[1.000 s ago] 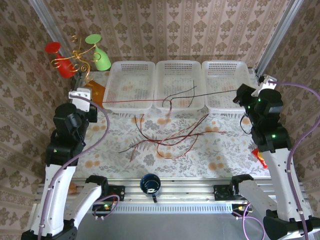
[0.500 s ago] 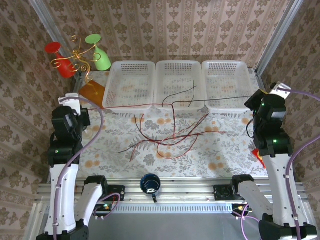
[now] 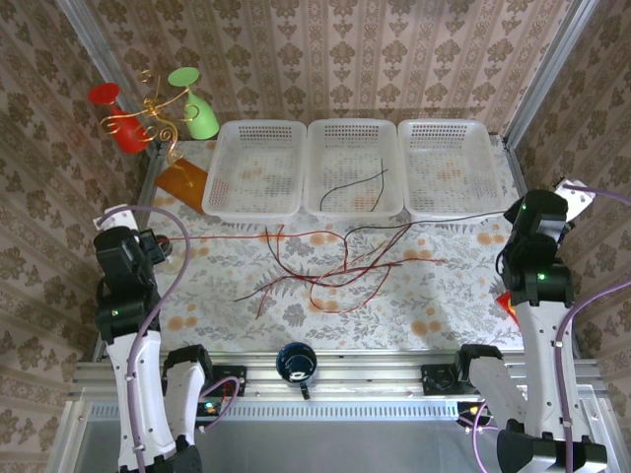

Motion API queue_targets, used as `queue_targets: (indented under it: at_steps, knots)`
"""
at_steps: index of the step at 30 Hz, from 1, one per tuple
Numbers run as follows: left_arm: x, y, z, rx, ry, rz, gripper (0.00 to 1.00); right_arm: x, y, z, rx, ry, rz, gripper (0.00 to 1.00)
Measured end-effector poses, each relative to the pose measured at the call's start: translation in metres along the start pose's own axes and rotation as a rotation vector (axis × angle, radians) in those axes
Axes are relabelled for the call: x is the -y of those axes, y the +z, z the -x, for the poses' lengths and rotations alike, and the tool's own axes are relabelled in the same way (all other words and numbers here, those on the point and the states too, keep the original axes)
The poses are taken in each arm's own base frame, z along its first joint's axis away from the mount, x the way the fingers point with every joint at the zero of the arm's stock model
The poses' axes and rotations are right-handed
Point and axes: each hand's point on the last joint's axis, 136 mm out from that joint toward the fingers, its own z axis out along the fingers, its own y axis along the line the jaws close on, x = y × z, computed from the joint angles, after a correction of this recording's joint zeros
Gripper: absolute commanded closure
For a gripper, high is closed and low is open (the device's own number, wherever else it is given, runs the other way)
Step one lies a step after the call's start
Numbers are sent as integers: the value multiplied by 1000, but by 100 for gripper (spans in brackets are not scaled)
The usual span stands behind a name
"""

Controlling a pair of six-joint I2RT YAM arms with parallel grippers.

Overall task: Untangle the cables
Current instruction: Untie the cable.

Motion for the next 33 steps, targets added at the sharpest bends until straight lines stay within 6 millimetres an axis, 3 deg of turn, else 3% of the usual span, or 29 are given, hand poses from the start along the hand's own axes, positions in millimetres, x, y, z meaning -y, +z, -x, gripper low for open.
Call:
queue_targets:
  at_steps: [7,14,22,29,33]
  knots:
    - [-10,0,-2,-3,-8,44,100,25,6,-3,7,5,-104,100]
    - [-24,3,-7,-5,-35,102,100,64,16,-16,1,6,-257,100]
    - [-42,28,-35,-89,-92,181,100,89,20,-18,23,13,-365,100]
    - [-61,53,-42,-127,-157,234,100,123,23,-21,40,33,-547,100]
    - [-57,72,-49,-171,-194,199,100,130,25,-31,23,43,-586,100]
